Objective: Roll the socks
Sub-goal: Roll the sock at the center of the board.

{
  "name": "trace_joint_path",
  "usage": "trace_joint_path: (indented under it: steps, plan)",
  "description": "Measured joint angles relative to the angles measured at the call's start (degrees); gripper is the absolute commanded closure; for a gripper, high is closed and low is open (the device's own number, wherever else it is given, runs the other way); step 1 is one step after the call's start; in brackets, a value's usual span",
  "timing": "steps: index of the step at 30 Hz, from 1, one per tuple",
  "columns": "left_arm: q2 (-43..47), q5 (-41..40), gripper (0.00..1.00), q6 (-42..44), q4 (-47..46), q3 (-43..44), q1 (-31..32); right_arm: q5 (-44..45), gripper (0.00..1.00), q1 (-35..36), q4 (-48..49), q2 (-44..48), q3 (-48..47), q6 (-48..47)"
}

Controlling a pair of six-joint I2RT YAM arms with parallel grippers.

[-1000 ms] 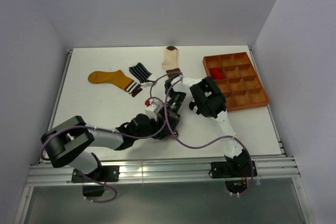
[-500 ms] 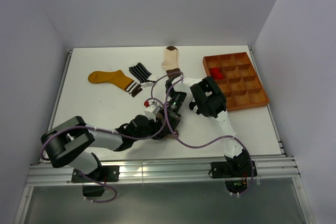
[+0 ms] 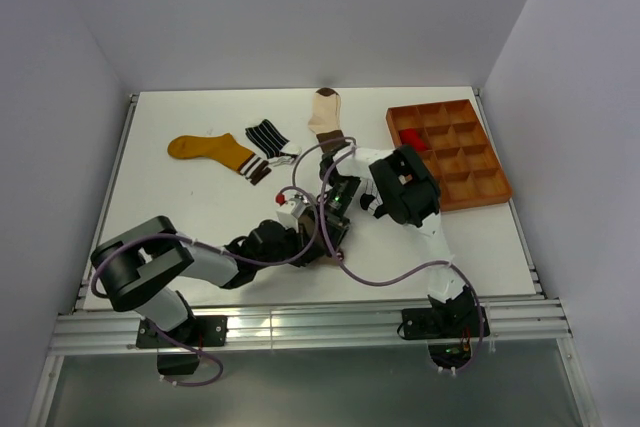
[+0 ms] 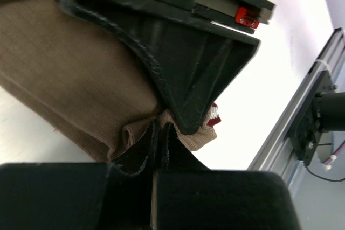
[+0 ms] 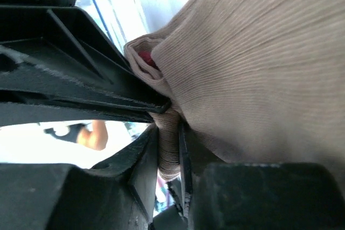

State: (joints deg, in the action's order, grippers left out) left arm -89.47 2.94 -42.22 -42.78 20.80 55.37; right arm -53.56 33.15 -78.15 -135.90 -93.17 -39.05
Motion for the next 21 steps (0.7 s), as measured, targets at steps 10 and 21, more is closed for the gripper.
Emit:
trace_joint_path:
  steps: [10, 21]
  plan:
    - [-5.7, 3.8, 1.0, -5.5, -7.3, 0.4, -1.1, 3.3, 0.63, -1.6, 8.3, 8.3, 4.5, 0.4]
    - [-6.6, 11.8, 1.0, -9.8, 0.1, 4.5, -4.9, 3.9, 0.62, -6.8, 18.4, 21.7, 12.7, 3.3]
